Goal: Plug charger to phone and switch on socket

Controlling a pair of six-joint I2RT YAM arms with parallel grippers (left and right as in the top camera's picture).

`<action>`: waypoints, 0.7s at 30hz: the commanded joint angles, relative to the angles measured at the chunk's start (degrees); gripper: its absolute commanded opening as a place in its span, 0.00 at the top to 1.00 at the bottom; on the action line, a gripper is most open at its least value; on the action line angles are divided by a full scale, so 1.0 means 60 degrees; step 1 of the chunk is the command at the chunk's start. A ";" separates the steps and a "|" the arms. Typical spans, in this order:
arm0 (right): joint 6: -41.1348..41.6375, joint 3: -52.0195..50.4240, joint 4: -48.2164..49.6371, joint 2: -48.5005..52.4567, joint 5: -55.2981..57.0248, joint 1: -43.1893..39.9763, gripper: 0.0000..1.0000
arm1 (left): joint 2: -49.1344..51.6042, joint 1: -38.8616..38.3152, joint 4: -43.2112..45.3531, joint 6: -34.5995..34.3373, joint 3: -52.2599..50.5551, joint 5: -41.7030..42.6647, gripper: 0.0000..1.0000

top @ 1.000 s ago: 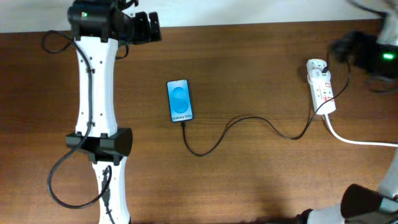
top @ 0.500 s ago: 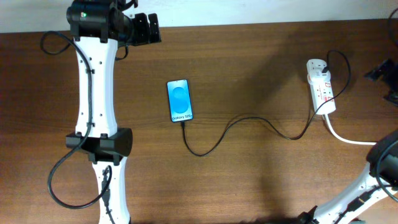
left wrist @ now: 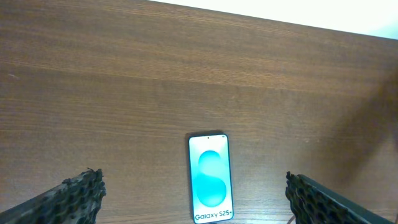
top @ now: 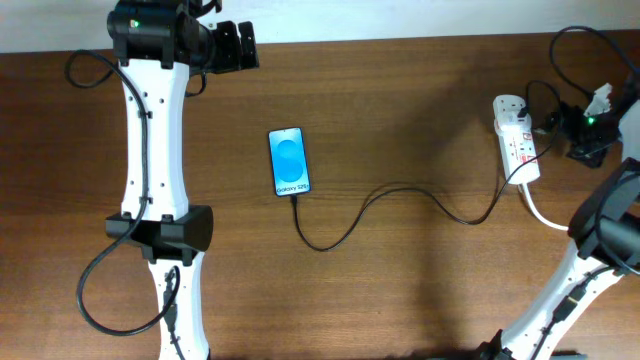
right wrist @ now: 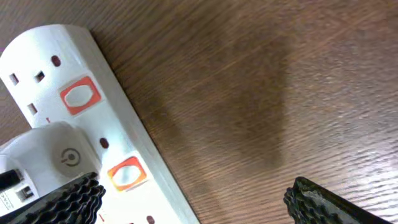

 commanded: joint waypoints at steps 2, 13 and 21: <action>0.0073 -0.0124 0.0018 0.0291 0.0390 0.0186 0.02 | -0.0106 0.0055 0.0004 0.0087 0.0033 -0.0135 0.01; 0.0211 -0.0164 -0.0419 0.0623 0.0382 0.0197 0.02 | -0.0106 0.0055 0.0004 0.0087 0.0033 -0.0135 0.01; 0.0299 -0.0164 -0.0350 0.0623 0.0149 0.0321 0.02 | -0.0106 0.0055 0.0004 0.0087 0.0033 -0.0135 0.01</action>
